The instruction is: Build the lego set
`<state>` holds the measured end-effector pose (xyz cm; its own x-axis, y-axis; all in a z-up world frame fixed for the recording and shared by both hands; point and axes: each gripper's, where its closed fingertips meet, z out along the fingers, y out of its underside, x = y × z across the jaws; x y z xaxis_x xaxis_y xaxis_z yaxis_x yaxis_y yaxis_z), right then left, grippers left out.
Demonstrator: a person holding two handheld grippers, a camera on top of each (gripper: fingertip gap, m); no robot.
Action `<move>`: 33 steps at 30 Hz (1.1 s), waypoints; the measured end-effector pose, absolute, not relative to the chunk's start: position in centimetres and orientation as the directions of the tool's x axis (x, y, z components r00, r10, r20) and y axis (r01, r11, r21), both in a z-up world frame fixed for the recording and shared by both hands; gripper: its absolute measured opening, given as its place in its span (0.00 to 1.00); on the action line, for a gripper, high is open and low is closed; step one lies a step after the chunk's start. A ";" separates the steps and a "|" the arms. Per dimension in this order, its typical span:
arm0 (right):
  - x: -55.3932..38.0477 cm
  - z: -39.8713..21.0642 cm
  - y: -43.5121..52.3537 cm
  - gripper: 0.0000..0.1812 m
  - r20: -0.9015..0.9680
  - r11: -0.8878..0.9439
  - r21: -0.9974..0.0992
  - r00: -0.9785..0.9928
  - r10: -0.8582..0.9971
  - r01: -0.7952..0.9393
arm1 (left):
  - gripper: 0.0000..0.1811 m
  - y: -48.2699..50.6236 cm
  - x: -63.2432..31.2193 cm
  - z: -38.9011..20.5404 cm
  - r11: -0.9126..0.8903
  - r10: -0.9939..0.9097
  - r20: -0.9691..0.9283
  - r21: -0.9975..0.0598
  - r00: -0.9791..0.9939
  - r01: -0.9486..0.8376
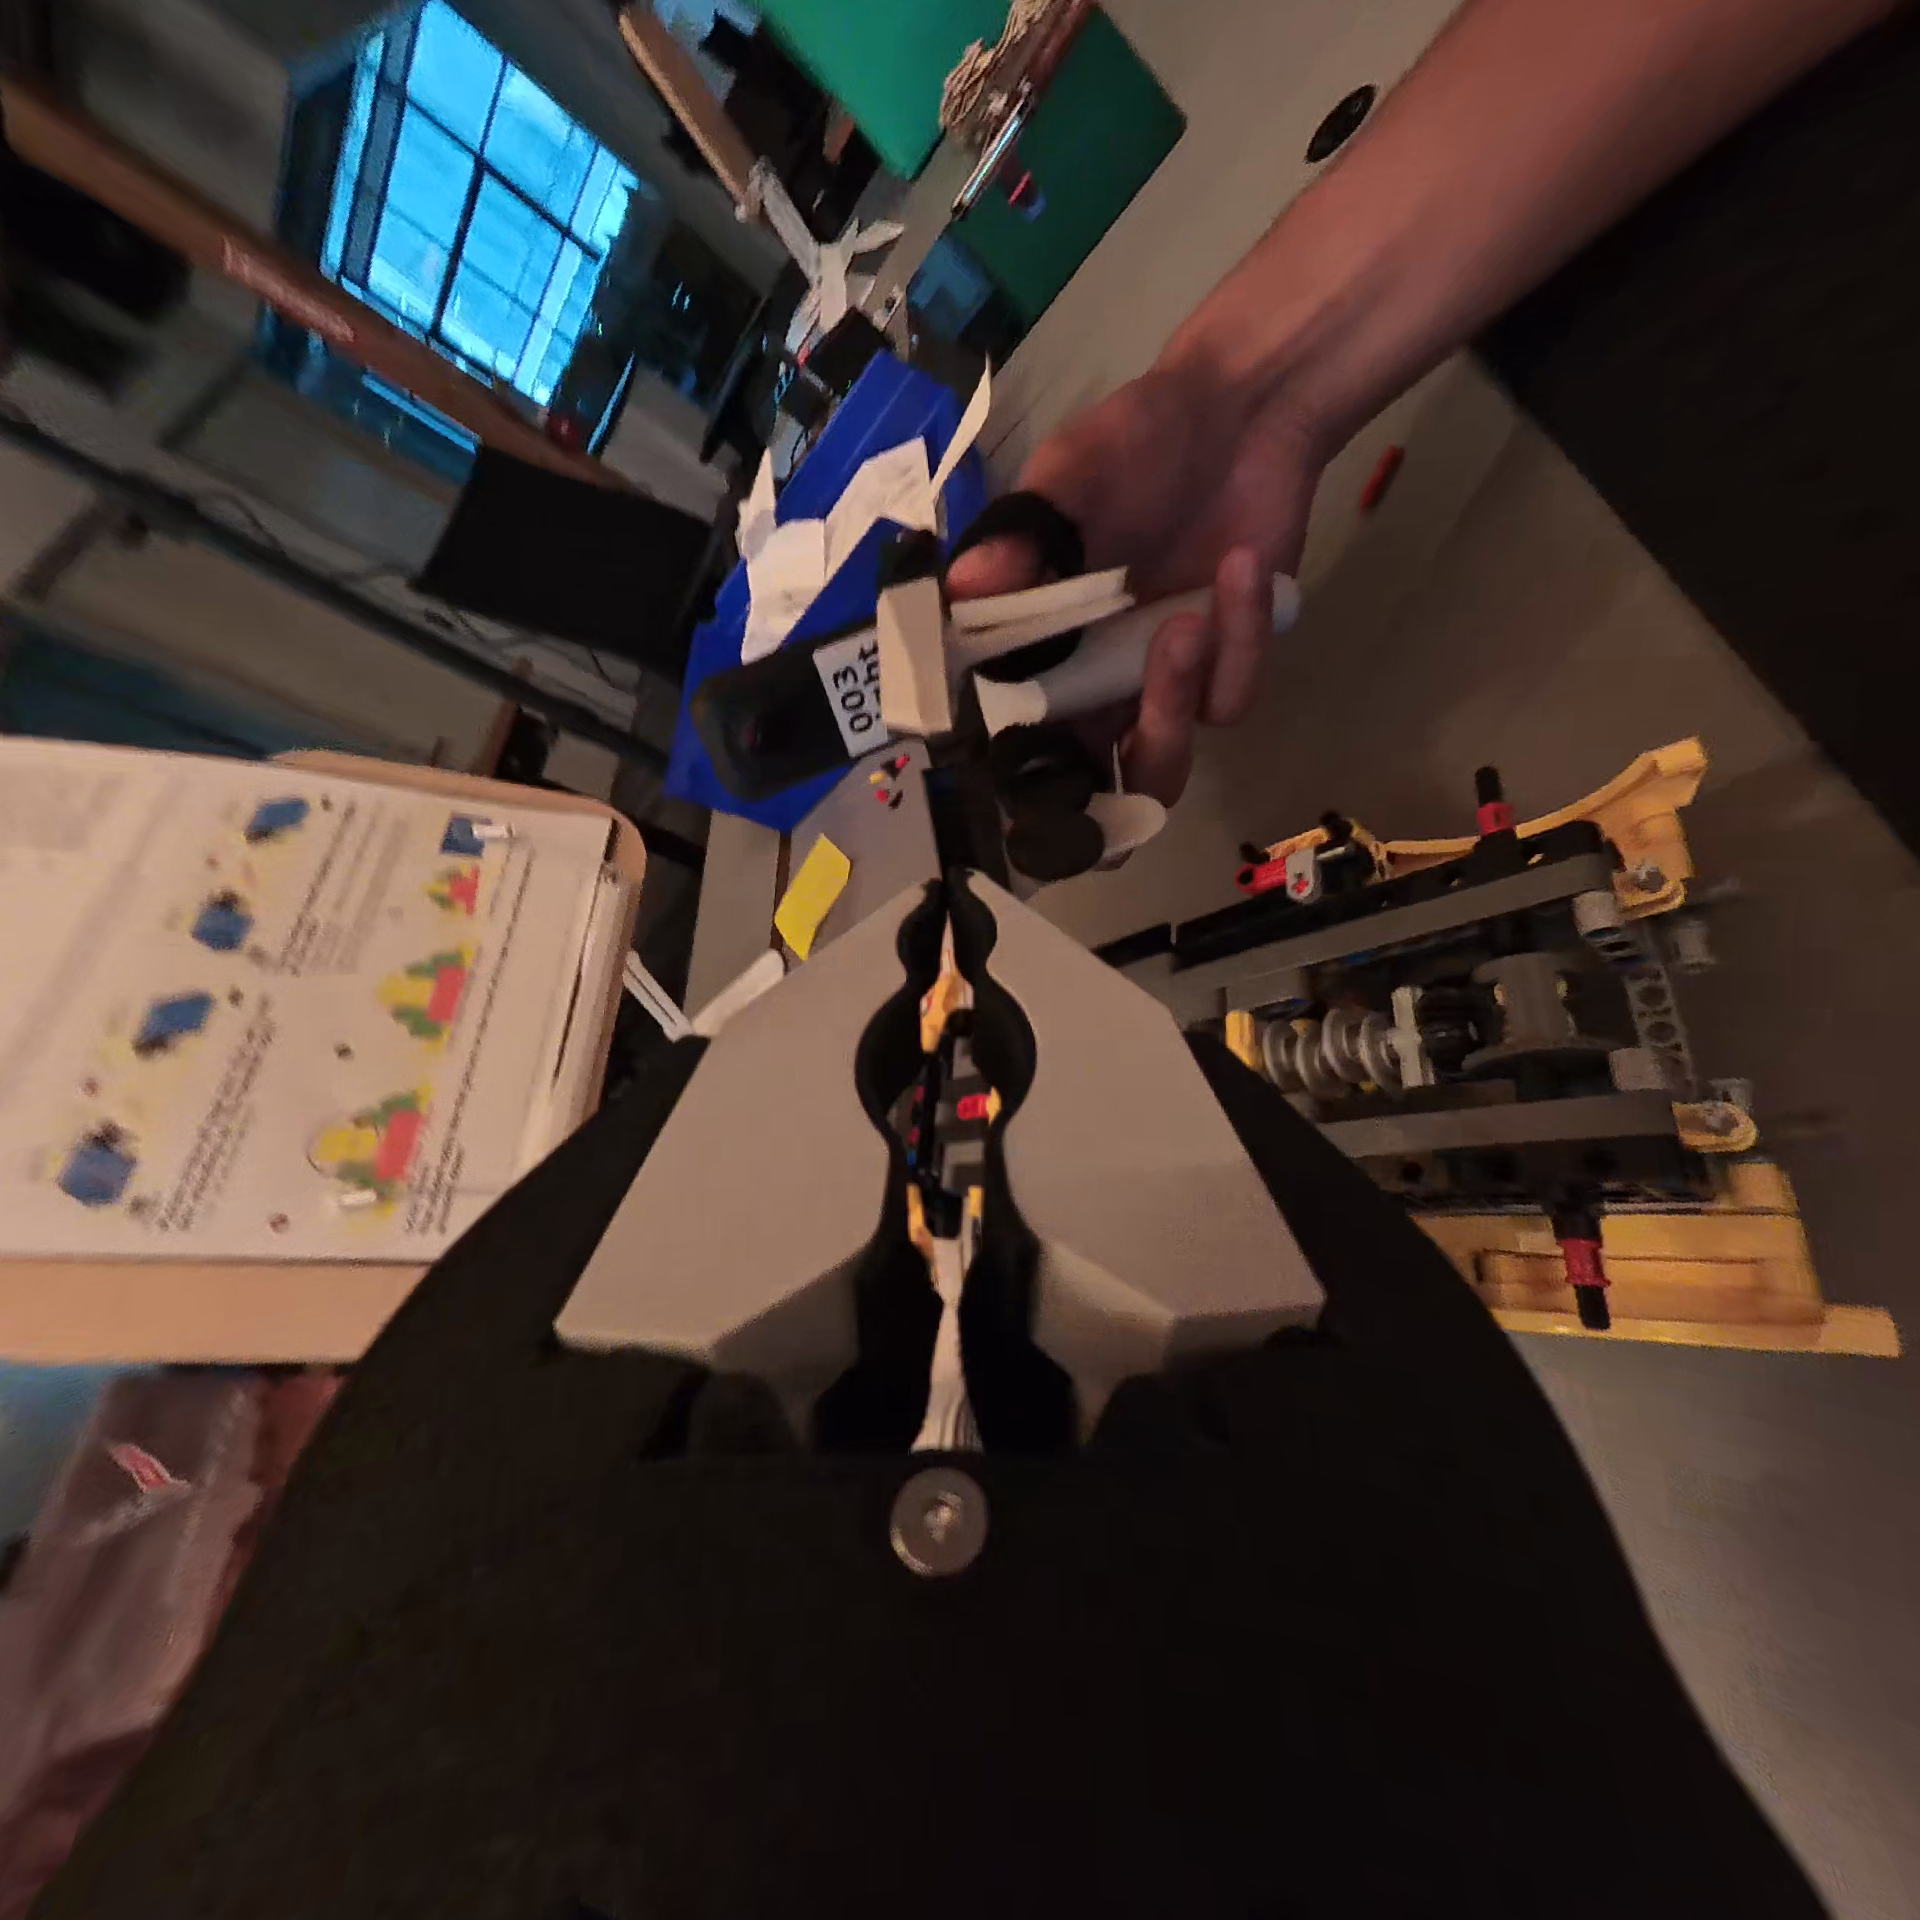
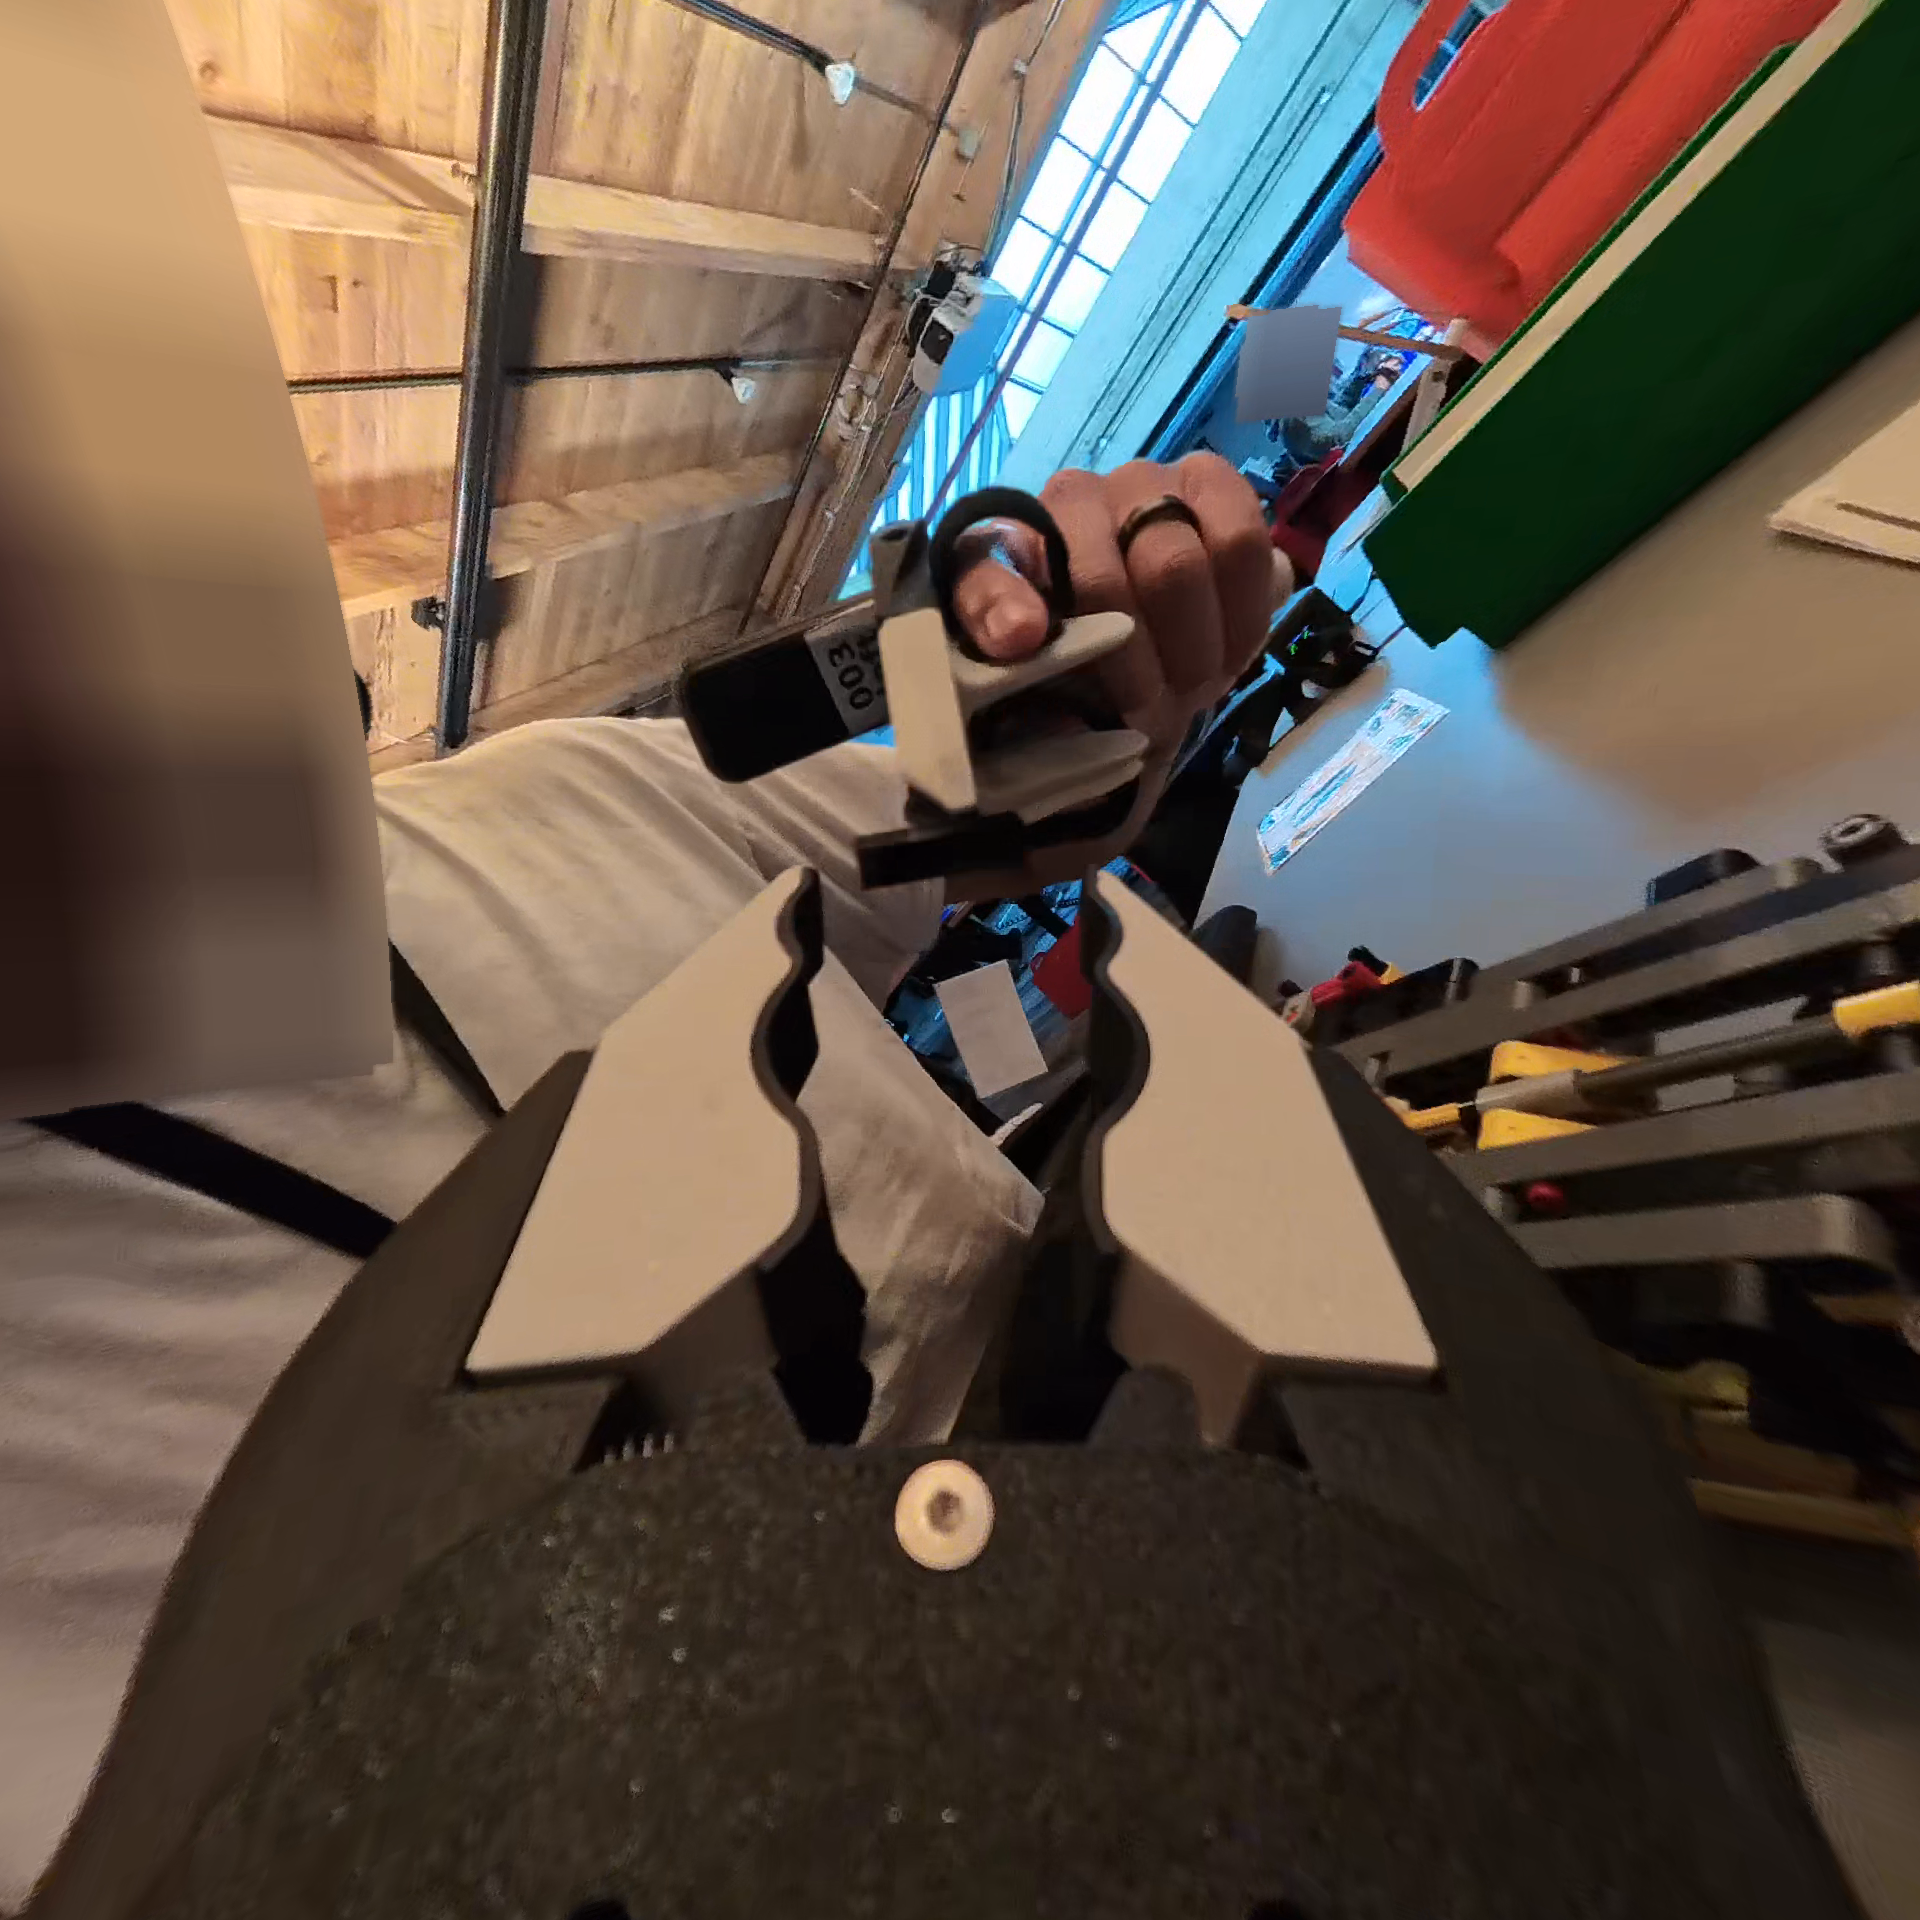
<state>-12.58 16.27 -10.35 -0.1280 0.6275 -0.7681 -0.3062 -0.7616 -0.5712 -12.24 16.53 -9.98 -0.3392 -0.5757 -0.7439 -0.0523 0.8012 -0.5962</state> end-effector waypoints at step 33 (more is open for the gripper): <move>-13.3 -12.4 17.0 0.17 0.341 0.149 -0.923 0.574 0.745 0.355 | 0.08 15.3 -12.6 -11.4 -0.708 -0.434 0.851 -0.525 -0.295 -0.473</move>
<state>-13.32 16.96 -12.38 0.5737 0.7448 0.3408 0.3550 0.1489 -0.9229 -12.60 15.28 -11.43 -0.2953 -0.4336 0.8514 -0.4732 -0.7077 -0.5246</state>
